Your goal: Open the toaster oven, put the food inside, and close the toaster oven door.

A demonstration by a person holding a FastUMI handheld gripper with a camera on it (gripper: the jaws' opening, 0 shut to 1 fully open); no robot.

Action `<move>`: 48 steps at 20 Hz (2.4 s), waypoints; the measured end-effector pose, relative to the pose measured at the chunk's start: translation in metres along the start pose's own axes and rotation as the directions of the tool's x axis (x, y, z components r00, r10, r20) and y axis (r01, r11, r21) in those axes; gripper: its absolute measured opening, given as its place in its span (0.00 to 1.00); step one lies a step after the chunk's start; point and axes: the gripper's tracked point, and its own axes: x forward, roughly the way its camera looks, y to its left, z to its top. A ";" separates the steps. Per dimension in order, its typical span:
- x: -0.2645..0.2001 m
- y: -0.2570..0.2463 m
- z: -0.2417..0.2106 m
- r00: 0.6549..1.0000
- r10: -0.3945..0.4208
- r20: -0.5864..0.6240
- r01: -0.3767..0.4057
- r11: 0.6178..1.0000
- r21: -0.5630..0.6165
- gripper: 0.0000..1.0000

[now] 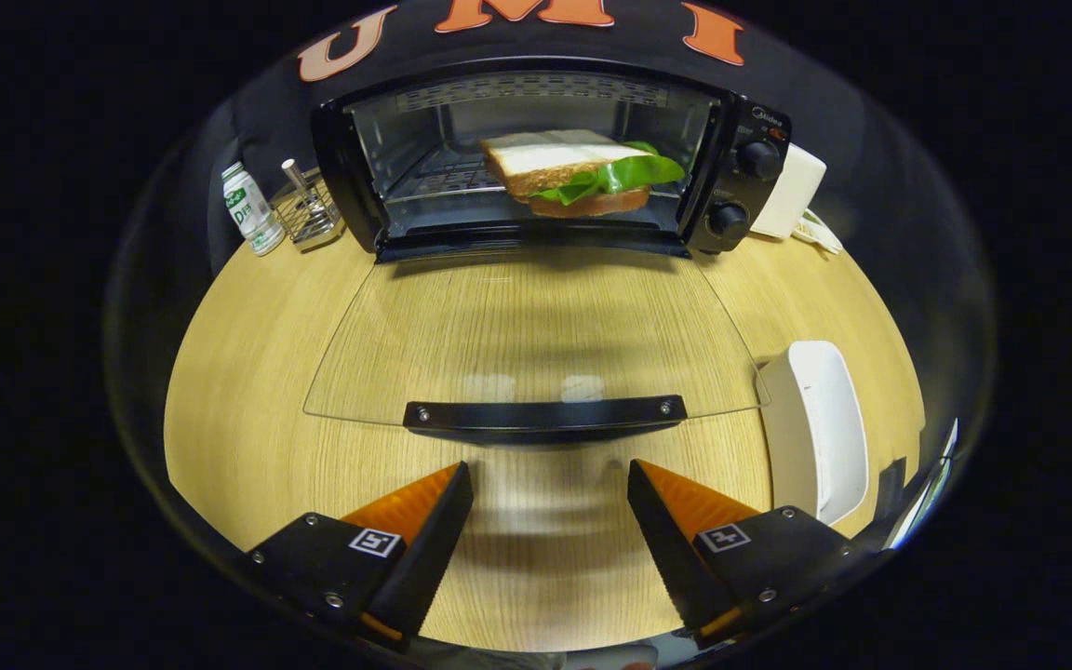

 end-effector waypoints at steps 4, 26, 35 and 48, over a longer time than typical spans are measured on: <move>0.013 -0.001 0.003 1.000 -0.013 -0.001 0.013 1.000 0.011 1.00; -0.053 -0.003 0.136 0.976 0.037 0.215 -0.050 0.997 0.053 1.00; -0.053 -0.007 0.190 0.950 0.041 0.309 -0.062 0.996 0.060 1.00; -0.136 -0.033 0.237 0.890 0.039 0.454 -0.085 0.993 0.081 1.00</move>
